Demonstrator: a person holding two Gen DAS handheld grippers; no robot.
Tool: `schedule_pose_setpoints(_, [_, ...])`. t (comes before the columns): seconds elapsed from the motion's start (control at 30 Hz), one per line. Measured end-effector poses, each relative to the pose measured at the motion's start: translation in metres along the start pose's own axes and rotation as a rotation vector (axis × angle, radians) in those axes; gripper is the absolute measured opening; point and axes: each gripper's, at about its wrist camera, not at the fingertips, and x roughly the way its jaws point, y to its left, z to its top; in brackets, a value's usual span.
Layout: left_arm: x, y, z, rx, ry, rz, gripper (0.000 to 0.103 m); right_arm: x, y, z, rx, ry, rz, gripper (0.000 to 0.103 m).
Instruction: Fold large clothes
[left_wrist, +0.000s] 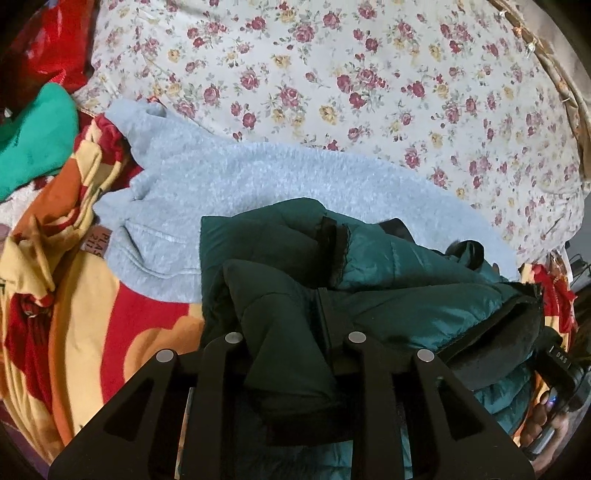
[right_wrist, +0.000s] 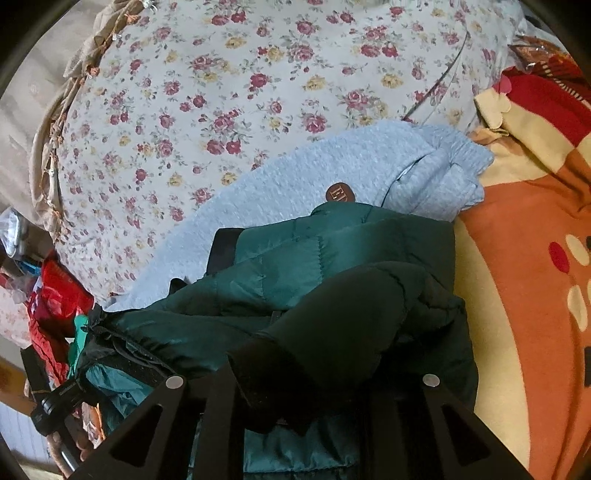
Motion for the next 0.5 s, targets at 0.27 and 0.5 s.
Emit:
schedule_pose_setpoints(0.27, [-0.064, 0.021, -0.005, -0.119, -0.054, -0.257, 0.050, -0.038, -0.002, 0.004, 0.005, -0.039, 0.130, 0.053])
schedule_pose_setpoints(0.5, [-0.102, 0.039, -0.004, -0.235, -0.130, -0.386, 0.071, -0.071, 0.014, -0.007, -0.091, -0.107, 0.070, 0.083])
